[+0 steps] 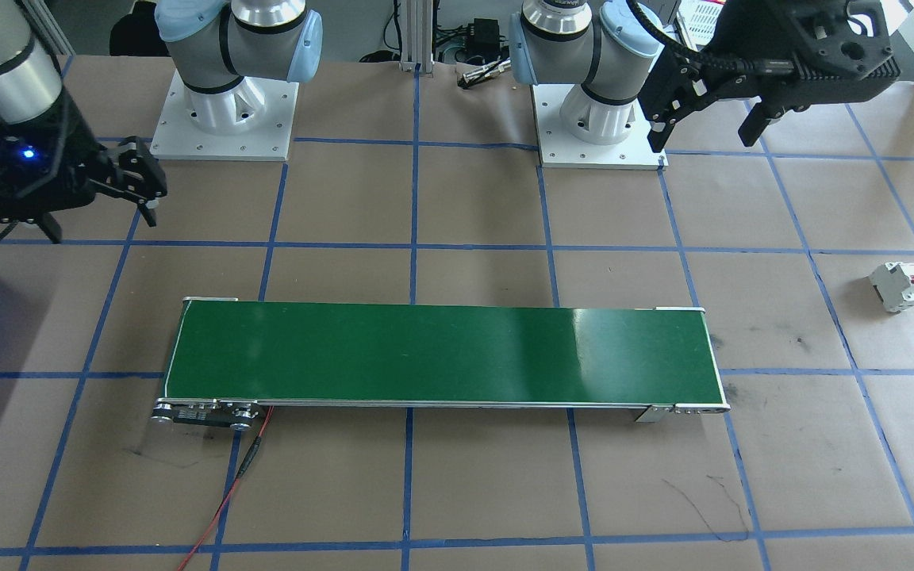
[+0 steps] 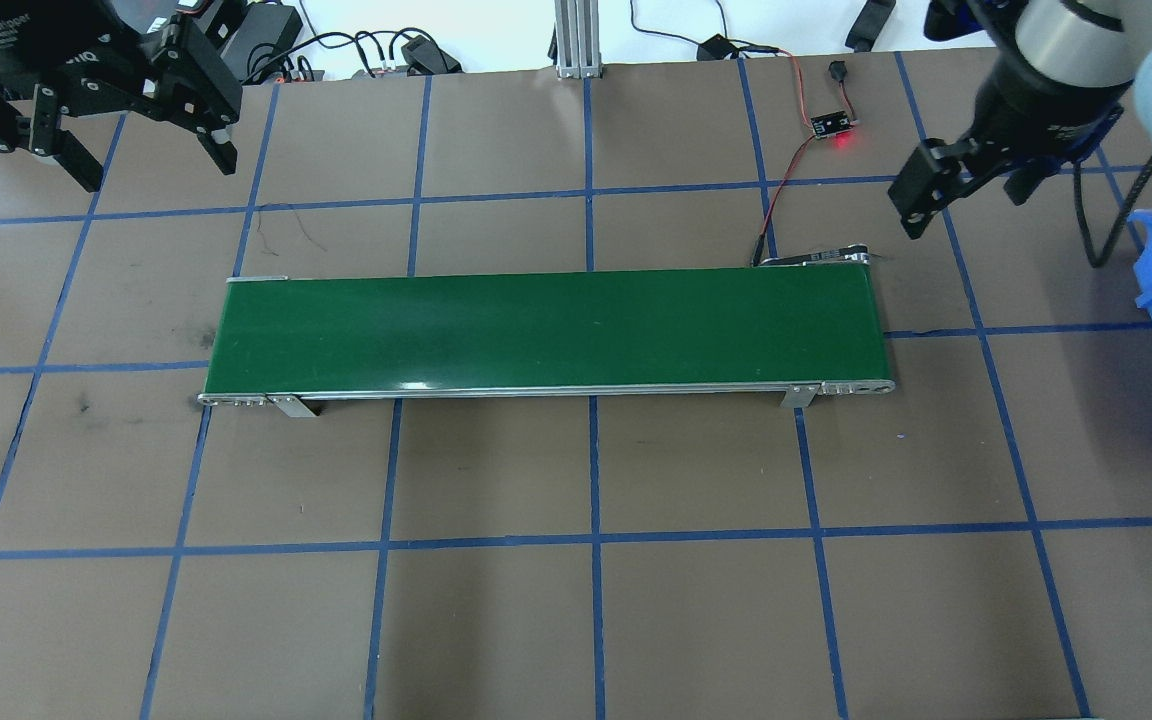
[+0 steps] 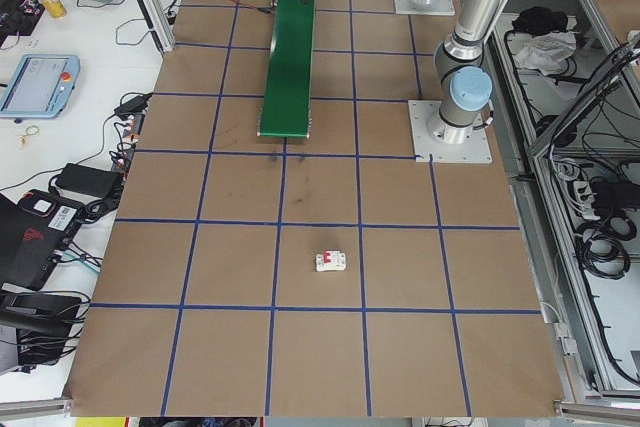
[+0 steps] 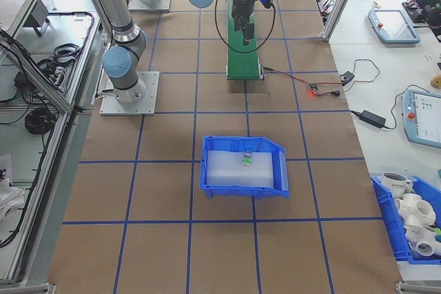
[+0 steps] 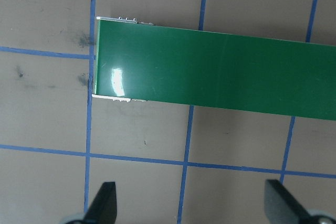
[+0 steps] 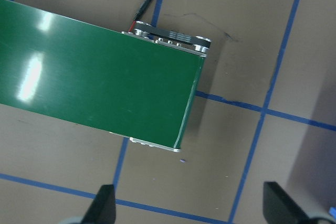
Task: Move button from left to right
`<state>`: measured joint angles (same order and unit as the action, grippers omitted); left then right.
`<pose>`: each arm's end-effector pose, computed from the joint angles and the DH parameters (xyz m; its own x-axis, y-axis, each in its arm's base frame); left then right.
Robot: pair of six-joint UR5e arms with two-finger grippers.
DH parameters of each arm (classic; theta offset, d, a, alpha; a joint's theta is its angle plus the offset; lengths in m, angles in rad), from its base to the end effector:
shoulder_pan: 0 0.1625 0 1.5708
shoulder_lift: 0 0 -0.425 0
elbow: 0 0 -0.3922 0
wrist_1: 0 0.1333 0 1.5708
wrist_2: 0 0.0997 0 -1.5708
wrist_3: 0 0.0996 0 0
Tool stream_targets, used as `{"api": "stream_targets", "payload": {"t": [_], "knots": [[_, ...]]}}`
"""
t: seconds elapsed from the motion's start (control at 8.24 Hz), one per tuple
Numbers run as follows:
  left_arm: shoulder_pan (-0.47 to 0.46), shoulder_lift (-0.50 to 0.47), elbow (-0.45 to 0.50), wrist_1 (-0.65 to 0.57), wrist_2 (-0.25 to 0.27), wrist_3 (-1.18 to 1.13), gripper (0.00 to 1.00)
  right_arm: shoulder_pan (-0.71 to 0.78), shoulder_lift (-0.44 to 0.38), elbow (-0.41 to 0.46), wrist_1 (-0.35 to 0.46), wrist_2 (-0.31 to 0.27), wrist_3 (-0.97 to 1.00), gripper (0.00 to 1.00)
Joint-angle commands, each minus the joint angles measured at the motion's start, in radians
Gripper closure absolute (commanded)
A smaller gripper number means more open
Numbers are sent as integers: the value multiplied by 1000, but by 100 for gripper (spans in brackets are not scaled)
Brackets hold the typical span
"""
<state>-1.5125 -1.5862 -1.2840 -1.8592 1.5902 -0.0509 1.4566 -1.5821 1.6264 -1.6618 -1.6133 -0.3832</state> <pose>-0.1030 -0.4892 0.5913 -0.9939 -0.1086 -0.0202 -0.1090 0.9939 0.0160 0.0723 -0.5028 0.4754 -0.9629 -0.2636 0.0568 -0.2655 0.9637 -0.0274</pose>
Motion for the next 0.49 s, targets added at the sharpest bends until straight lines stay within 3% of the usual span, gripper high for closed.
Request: {"api": "stream_targets", "payload": {"t": [0.0, 0.36], "knots": [[0, 0, 0, 0, -1, 0, 0, 132, 28, -7, -9, 3, 236, 0], [0, 0, 0, 0, 1, 0, 0, 133, 33, -7, -10, 0, 234, 0]]}}
